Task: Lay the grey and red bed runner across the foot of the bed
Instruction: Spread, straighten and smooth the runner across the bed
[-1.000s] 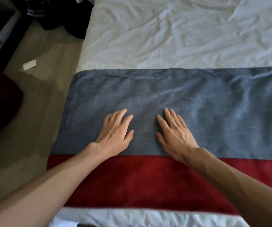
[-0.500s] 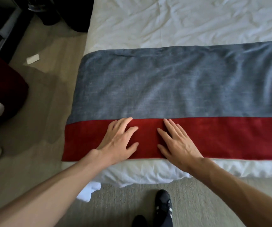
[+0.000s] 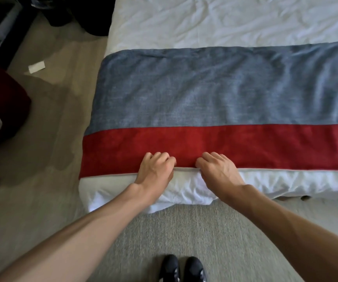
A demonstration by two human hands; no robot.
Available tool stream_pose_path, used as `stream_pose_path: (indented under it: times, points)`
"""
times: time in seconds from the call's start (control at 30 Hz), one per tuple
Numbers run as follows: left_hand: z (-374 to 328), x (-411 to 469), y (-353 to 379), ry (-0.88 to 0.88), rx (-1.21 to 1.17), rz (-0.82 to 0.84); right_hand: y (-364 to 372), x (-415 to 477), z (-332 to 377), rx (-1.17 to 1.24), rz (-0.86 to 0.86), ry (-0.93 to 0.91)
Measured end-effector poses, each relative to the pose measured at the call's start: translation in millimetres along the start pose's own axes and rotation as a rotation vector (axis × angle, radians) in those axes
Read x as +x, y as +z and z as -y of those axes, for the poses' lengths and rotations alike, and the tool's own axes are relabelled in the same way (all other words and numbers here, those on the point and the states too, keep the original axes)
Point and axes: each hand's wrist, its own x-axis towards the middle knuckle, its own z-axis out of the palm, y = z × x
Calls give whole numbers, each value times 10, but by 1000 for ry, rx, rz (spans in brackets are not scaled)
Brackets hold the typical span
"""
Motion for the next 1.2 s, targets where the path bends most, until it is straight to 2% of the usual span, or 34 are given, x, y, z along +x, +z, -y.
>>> stream_pose_path:
  times: [0.2, 0.33, 0.47, 0.67, 0.93, 1.2]
  points:
    - [-58, -97, -17, 10, -2, 33, -62, -52, 71, 80, 47, -23]
    - [-34, -137, 54, 48, -30, 28, -46, -63, 89, 86, 164, -15]
    - [63, -147, 26, 32, -69, -96, -62, -51, 112, 162, 76, 9]
    - [356, -39, -136, 8, 56, 48, -127, 37, 172, 146, 4, 92]
    - [823, 112, -276, 6, 53, 35, -134, 399, 384, 129, 45, 162]
    - [1510, 104, -291, -9, -3, 49, -71, 1087, 967, 116, 69, 235]
